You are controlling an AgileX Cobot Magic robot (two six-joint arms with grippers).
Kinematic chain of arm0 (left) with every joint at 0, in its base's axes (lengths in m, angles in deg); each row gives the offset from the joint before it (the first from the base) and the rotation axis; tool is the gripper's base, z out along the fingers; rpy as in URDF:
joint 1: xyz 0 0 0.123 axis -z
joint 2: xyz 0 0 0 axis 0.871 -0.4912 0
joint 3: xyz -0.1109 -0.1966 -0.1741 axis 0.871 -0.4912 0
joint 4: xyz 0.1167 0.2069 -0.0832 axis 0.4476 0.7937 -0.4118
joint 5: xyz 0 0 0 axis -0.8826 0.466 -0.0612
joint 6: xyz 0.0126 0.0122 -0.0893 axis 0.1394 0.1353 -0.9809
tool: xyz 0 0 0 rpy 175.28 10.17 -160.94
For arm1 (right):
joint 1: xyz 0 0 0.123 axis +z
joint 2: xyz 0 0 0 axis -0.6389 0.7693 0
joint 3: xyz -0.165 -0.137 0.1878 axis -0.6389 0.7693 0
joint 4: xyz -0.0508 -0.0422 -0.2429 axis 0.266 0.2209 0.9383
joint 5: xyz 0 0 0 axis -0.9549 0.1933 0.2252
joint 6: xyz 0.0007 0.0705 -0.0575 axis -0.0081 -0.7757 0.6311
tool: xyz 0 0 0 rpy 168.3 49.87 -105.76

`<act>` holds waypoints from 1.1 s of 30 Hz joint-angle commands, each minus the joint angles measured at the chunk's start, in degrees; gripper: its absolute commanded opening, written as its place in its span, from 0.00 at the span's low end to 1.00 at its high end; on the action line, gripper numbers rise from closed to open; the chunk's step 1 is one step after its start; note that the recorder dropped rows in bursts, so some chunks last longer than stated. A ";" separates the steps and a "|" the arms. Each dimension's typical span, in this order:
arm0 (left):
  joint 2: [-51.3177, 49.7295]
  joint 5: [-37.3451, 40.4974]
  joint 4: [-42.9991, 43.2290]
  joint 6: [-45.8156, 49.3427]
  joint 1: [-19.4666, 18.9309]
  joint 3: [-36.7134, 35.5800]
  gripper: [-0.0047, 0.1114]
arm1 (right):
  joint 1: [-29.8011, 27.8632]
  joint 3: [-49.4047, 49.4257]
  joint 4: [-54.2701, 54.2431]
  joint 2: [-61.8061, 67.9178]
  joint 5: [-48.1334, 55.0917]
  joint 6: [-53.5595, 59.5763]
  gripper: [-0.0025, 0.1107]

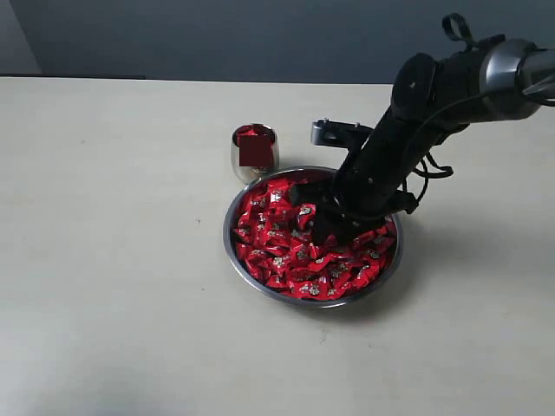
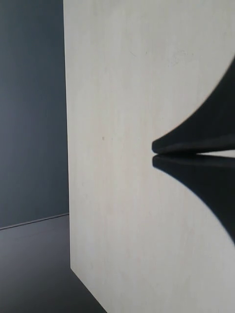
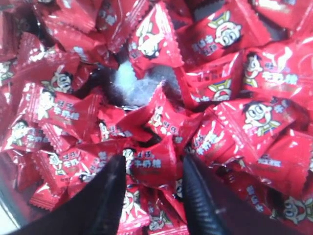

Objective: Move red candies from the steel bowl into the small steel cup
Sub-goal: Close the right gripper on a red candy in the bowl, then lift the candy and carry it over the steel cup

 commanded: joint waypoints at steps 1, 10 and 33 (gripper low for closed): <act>0.26 -0.10 0.33 -0.15 0.31 -0.22 0.04 | -0.18 0.30 -0.05 -0.26 -0.41 0.24 0.36; 0.26 -0.10 0.33 -0.15 0.31 -0.22 0.04 | -0.18 0.30 -1.43 -0.09 -0.40 0.24 0.17; 0.26 -0.10 0.33 -0.15 0.31 -0.22 0.04 | -0.18 -1.08 0.13 -4.64 -3.13 2.85 0.01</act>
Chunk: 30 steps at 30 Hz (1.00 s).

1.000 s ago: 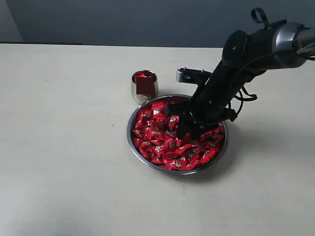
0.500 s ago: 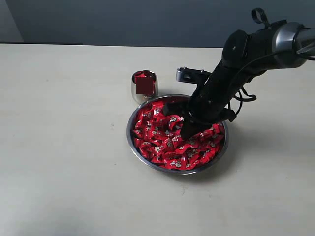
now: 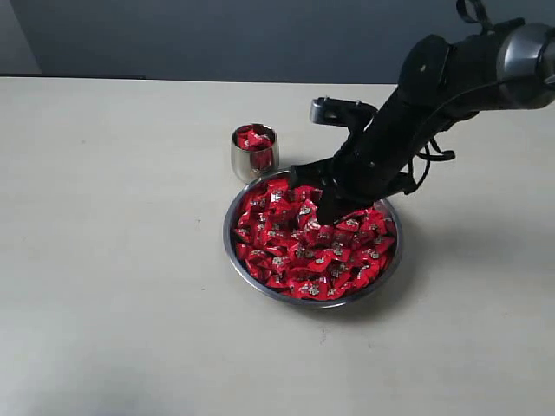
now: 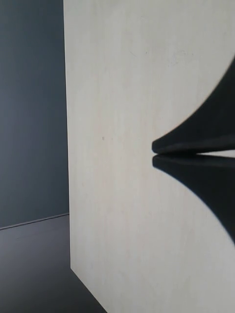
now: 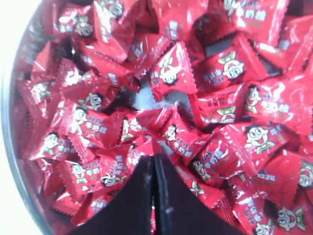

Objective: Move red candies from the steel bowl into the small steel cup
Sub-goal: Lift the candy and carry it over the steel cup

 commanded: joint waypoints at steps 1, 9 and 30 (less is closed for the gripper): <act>0.26 -0.10 0.33 -0.15 0.31 -0.22 0.04 | -0.18 -1.67 1.83 -1.84 -0.74 0.56 0.01; 0.26 -0.10 0.33 -0.15 0.31 -0.22 0.04 | -0.18 -8.16 3.79 -1.96 0.39 0.45 0.01; 0.26 -0.10 0.33 -0.15 0.31 -0.22 0.04 | -0.18 -34.16 -6.70 13.27 1.70 1.74 0.01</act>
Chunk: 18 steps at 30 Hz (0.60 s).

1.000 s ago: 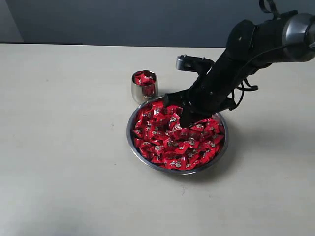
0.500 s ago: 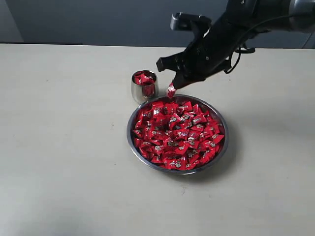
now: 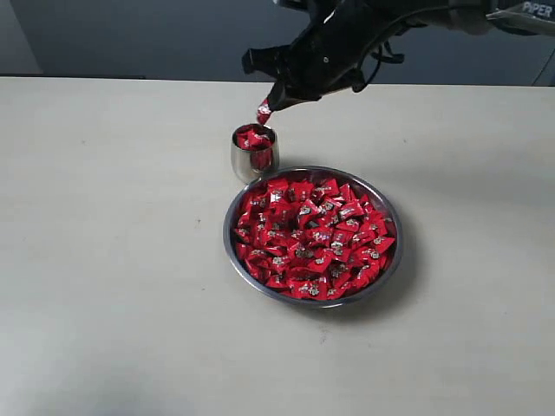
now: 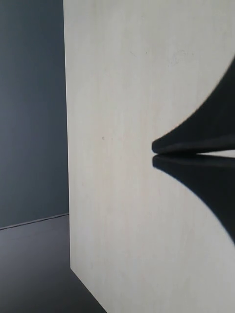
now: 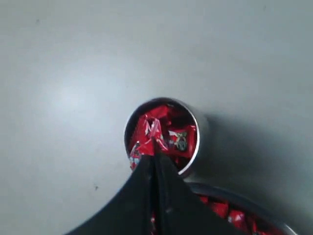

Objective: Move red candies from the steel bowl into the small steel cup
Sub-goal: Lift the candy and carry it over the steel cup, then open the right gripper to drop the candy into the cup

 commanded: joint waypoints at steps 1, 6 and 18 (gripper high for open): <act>0.26 -0.10 0.33 -0.15 0.31 -0.22 0.04 | -0.18 -3.53 -6.18 3.34 0.78 3.08 0.01; 0.26 -0.10 0.33 -0.15 0.31 -0.22 0.04 | -0.18 -5.86 -9.29 7.39 0.85 3.46 0.01; 0.26 -0.10 0.33 -0.15 0.31 -0.22 0.04 | -0.18 -5.86 -7.66 7.52 -0.29 3.99 0.01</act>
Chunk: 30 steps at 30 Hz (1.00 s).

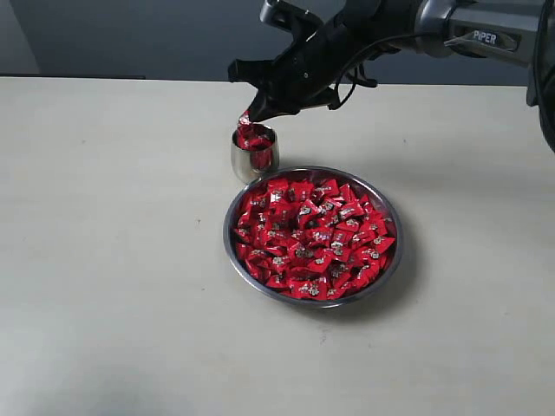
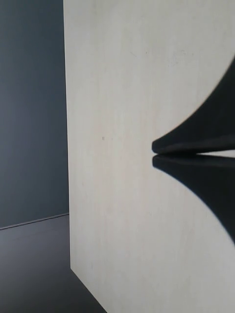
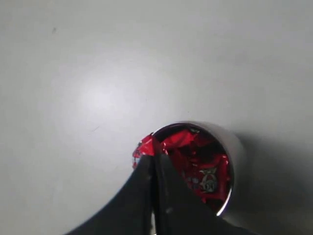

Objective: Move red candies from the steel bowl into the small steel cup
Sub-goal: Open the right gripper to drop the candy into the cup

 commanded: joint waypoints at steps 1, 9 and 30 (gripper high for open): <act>0.26 -0.10 0.33 -0.15 0.31 -0.22 0.04 | -0.18 -0.31 0.89 -0.26 -0.28 0.49 0.01; 0.26 -0.10 0.33 -0.15 0.31 -0.22 0.04 | -0.18 -0.31 4.60 -0.26 0.18 -0.91 0.01; 0.26 -0.10 0.33 -0.15 0.31 -0.22 0.04 | -0.18 -0.31 4.60 -0.26 1.11 -1.26 0.01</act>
